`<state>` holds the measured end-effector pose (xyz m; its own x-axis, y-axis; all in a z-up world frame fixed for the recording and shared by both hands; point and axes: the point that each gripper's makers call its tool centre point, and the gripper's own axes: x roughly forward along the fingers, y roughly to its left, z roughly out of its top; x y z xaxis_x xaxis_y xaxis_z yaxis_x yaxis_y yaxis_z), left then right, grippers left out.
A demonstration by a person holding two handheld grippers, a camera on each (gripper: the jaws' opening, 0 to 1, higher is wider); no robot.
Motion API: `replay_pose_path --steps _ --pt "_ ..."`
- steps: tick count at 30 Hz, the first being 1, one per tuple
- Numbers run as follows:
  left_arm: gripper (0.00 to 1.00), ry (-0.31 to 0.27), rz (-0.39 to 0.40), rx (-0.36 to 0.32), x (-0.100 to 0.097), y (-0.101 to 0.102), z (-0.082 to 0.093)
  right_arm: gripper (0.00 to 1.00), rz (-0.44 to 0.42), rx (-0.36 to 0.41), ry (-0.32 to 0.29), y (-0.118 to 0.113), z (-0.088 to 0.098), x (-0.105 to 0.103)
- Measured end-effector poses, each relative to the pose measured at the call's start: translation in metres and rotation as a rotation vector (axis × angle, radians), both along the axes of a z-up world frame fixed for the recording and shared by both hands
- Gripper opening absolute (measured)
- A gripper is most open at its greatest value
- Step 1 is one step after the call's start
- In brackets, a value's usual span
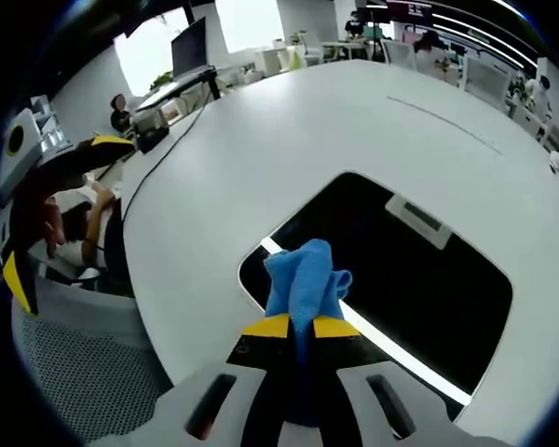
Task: Wipe the mirror surface with the cleaning cloth until all visible marks leave the cleaned area.
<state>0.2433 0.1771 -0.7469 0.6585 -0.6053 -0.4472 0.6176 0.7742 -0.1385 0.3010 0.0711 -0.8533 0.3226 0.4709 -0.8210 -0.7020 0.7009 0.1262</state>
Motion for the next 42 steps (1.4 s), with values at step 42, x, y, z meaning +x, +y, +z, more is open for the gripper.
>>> replay_pose_path --steps 42 --pt "0.99 0.005 -0.009 0.013 0.001 -0.019 -0.003 0.01 -0.011 0.044 0.063 -0.038 -0.001 0.000"
